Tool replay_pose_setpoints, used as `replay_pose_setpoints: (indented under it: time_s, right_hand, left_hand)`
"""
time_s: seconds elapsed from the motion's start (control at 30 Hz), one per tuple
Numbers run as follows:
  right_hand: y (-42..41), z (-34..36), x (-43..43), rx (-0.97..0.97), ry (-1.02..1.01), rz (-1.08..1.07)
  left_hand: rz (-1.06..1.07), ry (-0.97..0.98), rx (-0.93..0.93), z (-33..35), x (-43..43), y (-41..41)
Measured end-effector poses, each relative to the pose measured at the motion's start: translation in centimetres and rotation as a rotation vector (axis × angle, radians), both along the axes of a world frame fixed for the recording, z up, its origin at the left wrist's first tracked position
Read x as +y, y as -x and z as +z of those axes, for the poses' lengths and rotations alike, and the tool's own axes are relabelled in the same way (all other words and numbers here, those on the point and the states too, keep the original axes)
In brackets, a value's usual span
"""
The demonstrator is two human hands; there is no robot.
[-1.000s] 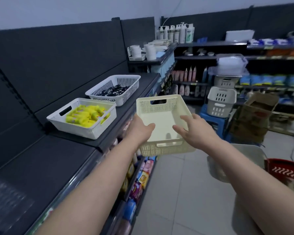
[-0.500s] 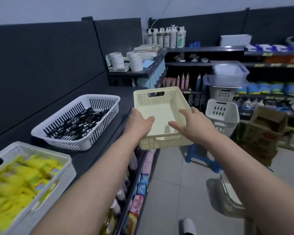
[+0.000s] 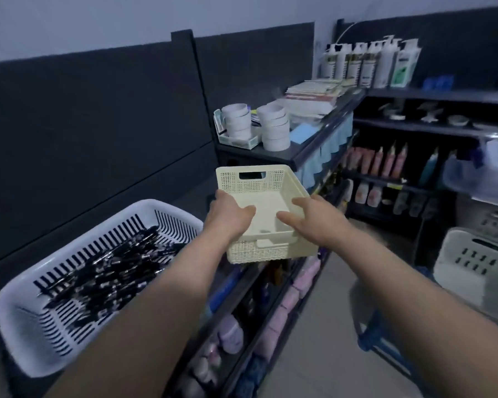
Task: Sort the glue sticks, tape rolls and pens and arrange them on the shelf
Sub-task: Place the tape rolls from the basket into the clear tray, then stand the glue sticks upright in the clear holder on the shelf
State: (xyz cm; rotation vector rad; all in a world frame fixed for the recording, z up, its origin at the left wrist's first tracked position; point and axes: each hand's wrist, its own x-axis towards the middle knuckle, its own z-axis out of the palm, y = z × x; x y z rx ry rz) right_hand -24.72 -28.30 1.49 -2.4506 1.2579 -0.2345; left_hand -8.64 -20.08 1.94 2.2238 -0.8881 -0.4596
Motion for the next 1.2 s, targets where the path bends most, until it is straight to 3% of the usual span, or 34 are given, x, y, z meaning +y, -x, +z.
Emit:
replay_pose_setpoints:
  time_s: [0.4,0.53,0.7,0.83,0.97,1.2]
  right_hand:
    - [-12.5,-2.0,-11.1,0.019,-0.062,0.161]
    - [-14.9,-2.8,-12.6,0.040,-0.021,0.229]
    - [-15.6,-2.8,-13.6,0.106,0.086,0.297]
    - [-15.5,-1.5,-12.6,0.024,0.278,0.414]
    - [-15.6,-0.6,-9.8,-0.047,0.276,0.587]
    - [-17.6,1.6,0.2,-0.159,0.294,0.850]
  left_hand:
    - [0.140,-0.100,0.056,-2.5,-7.7,-9.9]
    - [0.177,-0.241,0.044,-3.5,-8.4,-10.9]
    - [0.206,-0.264,0.049,-3.5,-8.4,-10.5]
    - [0.239,-0.188,-0.150,-2.0,-8.0,-9.1]
    - [0.353,-0.173,-0.337,-0.1,-4.6,-7.6]
    - [0.586,-0.211,-0.400,1.1,6.1,-6.1]
